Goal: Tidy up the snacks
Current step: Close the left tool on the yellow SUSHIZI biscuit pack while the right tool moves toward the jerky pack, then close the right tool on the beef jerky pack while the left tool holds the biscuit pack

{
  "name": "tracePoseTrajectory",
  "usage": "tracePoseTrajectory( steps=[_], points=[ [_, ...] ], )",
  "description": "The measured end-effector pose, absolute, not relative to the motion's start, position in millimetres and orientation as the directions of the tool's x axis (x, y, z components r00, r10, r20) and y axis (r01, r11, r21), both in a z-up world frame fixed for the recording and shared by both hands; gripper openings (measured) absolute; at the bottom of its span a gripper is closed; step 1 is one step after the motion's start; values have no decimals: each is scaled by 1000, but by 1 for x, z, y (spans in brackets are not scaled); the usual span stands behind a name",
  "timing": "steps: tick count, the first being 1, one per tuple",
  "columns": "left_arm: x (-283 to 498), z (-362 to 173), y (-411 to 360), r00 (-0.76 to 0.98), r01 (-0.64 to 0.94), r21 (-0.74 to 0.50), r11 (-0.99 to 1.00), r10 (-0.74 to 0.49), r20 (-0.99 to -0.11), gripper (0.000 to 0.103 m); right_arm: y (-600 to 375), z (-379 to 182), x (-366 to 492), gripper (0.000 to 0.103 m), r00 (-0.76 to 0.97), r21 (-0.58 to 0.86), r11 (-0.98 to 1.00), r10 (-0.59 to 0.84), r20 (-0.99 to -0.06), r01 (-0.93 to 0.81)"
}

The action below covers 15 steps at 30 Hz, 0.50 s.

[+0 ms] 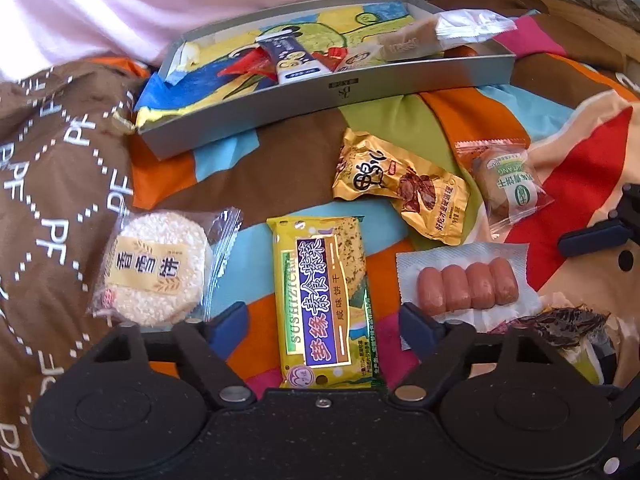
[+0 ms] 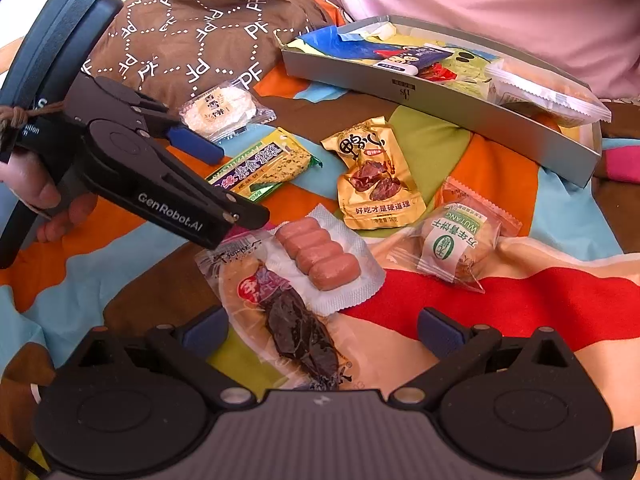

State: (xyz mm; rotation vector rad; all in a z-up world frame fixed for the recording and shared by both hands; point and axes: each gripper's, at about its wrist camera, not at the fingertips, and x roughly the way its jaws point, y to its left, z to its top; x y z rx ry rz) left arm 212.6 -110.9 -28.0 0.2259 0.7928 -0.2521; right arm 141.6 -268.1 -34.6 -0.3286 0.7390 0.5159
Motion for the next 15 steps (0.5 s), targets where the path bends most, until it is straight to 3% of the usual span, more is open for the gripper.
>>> tracePoseTrajectory(
  steps=[2,4,7,15],
  points=[
    [214,-29,-108,667,300,80,951,-149,-730,72,-268,-35,141,103,624,-106,826,327,-710,-553],
    [217,-29,-107,662,292,70,954,-149,-734,59,-269,-35,142,103,622,-102,826,328,-711,-554],
    [219,-29,-106,655,291,50,956,-161,-739,52,-269,-35,142,103,621,-102,827,327,-712,-553],
    [217,-28,-98,634,275,-8,961,-188,-750,50,-269,-35,143,103,619,-107,828,318,-718,-550]
  ],
)
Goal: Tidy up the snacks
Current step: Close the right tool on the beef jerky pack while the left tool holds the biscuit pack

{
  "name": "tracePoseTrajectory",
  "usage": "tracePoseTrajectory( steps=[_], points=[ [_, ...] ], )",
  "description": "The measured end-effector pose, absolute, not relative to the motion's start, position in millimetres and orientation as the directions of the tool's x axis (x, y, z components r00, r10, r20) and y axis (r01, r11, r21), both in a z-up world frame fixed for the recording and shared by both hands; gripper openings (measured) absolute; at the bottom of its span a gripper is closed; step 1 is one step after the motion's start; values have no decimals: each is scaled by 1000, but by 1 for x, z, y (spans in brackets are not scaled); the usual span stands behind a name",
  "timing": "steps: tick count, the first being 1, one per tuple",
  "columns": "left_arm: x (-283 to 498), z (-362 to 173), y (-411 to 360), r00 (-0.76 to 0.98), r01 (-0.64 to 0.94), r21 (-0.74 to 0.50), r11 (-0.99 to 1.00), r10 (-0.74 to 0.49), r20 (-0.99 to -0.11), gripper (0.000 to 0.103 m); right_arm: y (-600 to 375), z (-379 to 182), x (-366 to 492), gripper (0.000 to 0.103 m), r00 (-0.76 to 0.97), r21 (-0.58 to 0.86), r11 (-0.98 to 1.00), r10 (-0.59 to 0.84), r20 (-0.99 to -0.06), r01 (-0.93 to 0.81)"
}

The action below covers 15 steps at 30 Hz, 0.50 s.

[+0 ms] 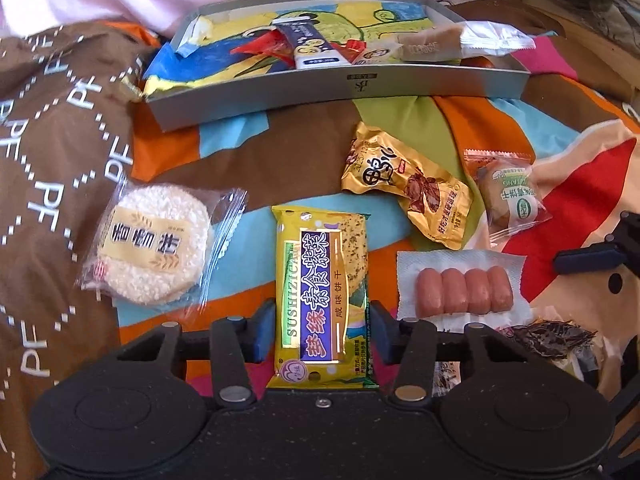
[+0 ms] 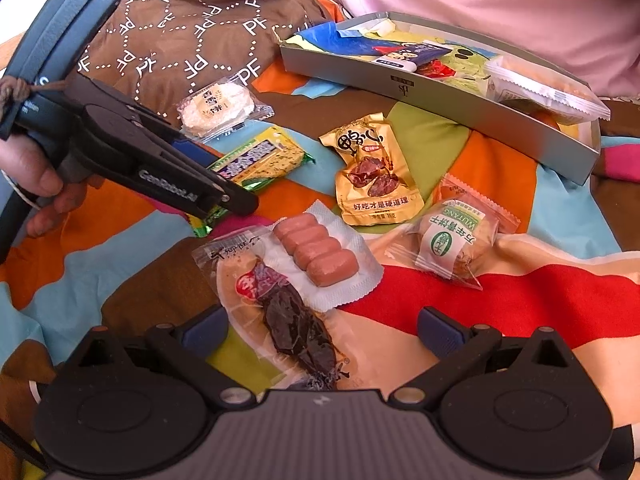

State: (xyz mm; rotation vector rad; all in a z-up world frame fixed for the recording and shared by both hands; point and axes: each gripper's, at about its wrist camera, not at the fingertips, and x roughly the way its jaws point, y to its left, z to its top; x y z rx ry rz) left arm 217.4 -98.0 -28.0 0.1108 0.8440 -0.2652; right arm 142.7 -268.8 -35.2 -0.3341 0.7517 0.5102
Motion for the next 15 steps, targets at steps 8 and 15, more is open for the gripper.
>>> tracePoseTrajectory(
  steps=[8,15],
  points=[
    [206,-19,-76,554,232,-130,964,-241,-797,49,-268,-35,142,103,623,-120,828,309,-719,-548],
    [186,-17,-64,468,173,-187,967,-247,-848,48,-271,-35,141,100,603,-74,839,323,-729,-538]
  ],
)
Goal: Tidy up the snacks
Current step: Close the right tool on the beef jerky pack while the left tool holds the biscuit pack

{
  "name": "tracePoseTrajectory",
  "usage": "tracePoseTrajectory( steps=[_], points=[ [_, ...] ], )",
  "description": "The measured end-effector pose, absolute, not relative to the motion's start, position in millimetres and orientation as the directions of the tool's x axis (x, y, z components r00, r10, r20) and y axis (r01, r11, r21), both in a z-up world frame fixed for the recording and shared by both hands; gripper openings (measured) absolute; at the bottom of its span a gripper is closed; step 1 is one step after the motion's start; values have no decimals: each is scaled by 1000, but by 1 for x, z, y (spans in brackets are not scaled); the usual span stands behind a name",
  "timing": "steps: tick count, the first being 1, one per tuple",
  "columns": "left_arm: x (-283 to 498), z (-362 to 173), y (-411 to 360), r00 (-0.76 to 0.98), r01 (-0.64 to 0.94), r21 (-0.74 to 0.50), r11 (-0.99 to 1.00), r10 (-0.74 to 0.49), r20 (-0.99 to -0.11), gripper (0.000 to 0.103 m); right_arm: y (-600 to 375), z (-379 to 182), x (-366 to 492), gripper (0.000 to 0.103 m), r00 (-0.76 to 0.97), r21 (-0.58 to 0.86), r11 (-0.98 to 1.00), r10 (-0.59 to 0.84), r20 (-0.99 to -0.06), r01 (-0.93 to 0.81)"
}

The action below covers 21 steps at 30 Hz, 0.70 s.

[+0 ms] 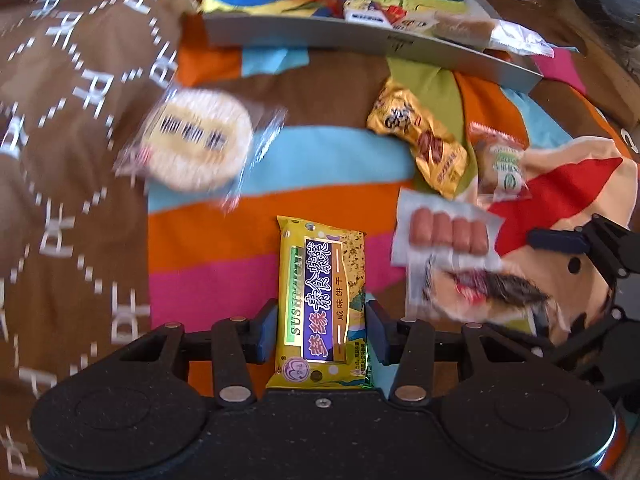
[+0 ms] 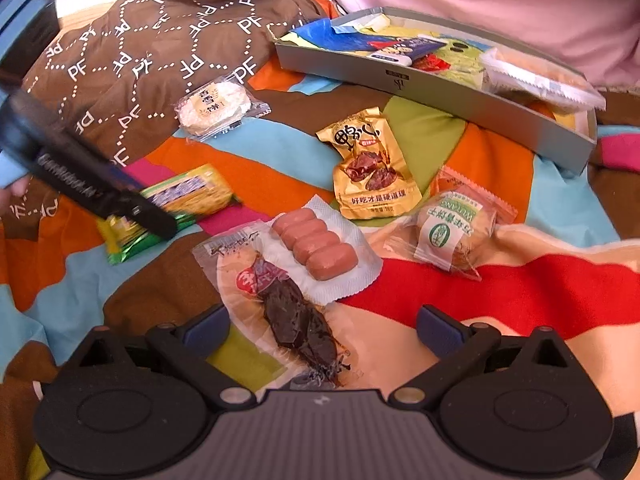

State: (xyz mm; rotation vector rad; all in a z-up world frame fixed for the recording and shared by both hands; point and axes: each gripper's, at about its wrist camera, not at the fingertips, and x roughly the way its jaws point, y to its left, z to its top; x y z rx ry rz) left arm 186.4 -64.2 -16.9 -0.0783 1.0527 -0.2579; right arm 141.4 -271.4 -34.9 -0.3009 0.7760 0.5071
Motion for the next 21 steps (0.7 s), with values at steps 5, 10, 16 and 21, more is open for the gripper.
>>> tracePoseTrajectory(
  steps=[5,10,16,21],
  points=[
    [171,-17,-59,442,143,-231,962,-271,-855,48,-272,-34,138,94,589,-25,848,347,-730,-530],
    [163,-16,-55,434,145,-233,961,-274,-858,48,-269,-32,131,78,583,0,847,367,-725,-532],
    [159,-14,-48,430,145,-220,965,-262,-864,48,-260,-29,121,73,550,30,822,407,-730,-569],
    [159,-14,-44,430,152,-209,966,-255,-866,52,-258,-29,119,78,547,31,813,419,-725,-582]
  ],
)
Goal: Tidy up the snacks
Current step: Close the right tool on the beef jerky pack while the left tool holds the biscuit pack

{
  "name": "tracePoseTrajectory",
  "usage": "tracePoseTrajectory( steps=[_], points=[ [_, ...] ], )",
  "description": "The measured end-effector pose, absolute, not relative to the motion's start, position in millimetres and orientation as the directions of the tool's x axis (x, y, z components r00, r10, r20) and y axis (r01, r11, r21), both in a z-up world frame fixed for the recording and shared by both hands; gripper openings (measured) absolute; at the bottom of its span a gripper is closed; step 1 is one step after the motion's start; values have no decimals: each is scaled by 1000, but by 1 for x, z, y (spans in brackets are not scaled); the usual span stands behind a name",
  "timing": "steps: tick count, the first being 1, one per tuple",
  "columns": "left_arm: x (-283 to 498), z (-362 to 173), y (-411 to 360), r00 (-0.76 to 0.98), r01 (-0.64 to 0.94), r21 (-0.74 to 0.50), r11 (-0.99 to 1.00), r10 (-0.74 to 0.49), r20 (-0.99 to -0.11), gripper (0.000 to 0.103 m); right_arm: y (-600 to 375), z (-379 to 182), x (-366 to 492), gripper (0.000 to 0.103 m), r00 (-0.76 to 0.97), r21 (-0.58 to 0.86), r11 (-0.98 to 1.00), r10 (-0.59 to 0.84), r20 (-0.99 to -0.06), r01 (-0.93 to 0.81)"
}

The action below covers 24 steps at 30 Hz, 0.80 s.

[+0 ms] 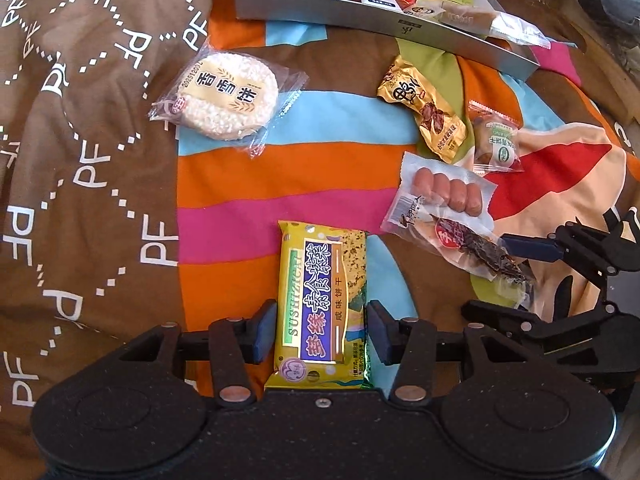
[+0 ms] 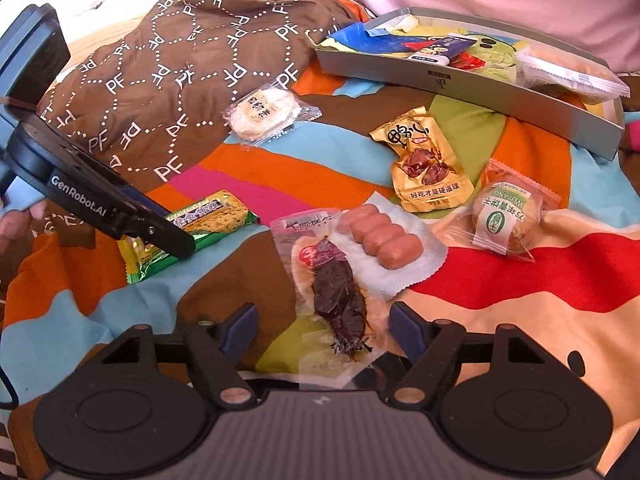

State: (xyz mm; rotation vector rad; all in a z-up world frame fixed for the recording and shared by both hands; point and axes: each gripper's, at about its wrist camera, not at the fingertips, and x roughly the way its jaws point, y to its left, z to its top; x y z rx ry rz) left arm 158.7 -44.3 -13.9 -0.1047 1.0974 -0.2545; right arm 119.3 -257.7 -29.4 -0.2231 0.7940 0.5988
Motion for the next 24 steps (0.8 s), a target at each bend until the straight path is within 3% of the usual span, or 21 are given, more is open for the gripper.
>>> tracePoseTrajectory(
  steps=[6,11,18,24],
  points=[
    [161,-16,-51,429,180,-170,969,-232,-873,58,-260,-34,126,89,542,63,822,428,-723,-566],
    [164,-17,-60,427,230,-126,965,-217,-878,59,-258,-35,126,88,542,57,821,426,-724,-568],
    [161,-18,-60,440,218,-120,968,-207,-874,51,-256,-33,123,54,552,47,827,415,-724,-560],
    [159,-18,-59,453,203,-120,972,-202,-868,50,-250,-36,118,51,567,8,832,386,-728,-555]
  ],
)
